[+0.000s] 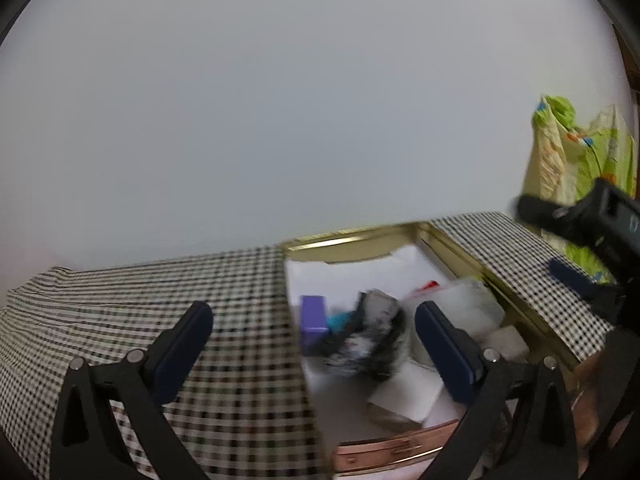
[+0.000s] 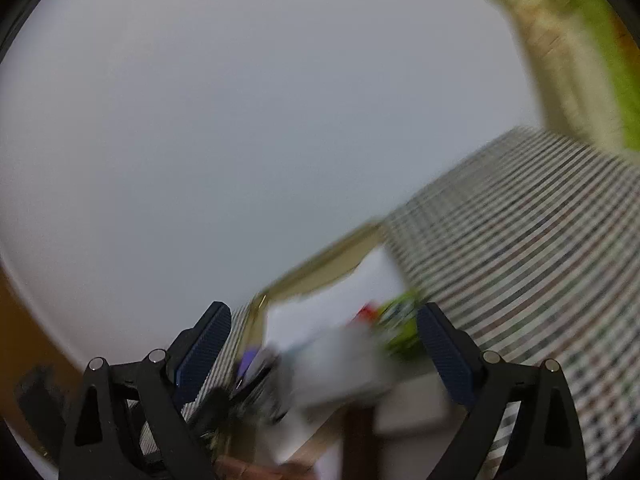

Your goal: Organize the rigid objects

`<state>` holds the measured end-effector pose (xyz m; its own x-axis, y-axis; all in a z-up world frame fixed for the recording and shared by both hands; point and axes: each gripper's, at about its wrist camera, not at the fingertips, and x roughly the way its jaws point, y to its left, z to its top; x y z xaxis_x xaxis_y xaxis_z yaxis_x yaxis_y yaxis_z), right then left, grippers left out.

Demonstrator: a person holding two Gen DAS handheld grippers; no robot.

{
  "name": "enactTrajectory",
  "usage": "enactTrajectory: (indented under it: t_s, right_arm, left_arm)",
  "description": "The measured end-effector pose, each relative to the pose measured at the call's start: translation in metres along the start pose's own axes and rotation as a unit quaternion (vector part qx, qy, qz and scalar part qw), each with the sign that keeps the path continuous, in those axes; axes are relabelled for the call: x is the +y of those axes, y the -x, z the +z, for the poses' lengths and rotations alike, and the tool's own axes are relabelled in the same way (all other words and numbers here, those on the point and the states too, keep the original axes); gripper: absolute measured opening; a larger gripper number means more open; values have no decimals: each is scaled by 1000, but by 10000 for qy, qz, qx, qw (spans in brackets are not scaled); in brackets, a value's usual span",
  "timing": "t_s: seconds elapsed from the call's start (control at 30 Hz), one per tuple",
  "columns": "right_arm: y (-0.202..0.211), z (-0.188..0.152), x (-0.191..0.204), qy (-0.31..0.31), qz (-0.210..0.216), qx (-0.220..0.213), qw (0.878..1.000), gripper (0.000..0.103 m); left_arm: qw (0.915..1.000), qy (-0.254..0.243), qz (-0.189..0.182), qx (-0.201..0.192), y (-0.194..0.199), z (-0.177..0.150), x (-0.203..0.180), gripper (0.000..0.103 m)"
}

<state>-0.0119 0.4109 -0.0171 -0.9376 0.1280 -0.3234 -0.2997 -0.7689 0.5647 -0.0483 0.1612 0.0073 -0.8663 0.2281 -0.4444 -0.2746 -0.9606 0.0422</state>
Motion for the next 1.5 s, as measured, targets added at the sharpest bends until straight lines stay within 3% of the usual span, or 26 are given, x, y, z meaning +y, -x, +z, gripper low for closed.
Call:
enactTrajectory:
  t_s: [0.1, 0.2, 0.33, 0.57, 0.87, 1.03, 1.5]
  right_arm:
    - [19, 3, -3, 40, -522, -611, 9968, 96]
    - [28, 1, 2, 201, -773, -1026, 9915, 96]
    - [33, -7, 19, 677, -1092, -1328, 9828, 96]
    - [52, -25, 41, 1422, -1203, -1800, 9659, 96]
    - [63, -44, 50, 1679, -1349, -1799, 9598, 96]
    - [71, -55, 61, 2013, -1504, -1878, 9495, 96]
    - [101, -80, 83, 2299, -1481, -2155, 9374, 99]
  left_arm:
    - [9998, 160, 128, -63, 1, -3, 12, 102]
    - [9993, 330, 161, -63, 1, -8, 23, 102]
    - [9990, 359, 248, -92, 1, -12, 26, 102]
    - [9993, 147, 215, -263, 8, -16, 17, 102]
    - [9988, 17, 257, -418, 16, -19, 14, 102]
    - [9984, 22, 261, -495, 23, -23, 15, 102]
    - [9983, 97, 205, -543, 41, -31, 23, 103]
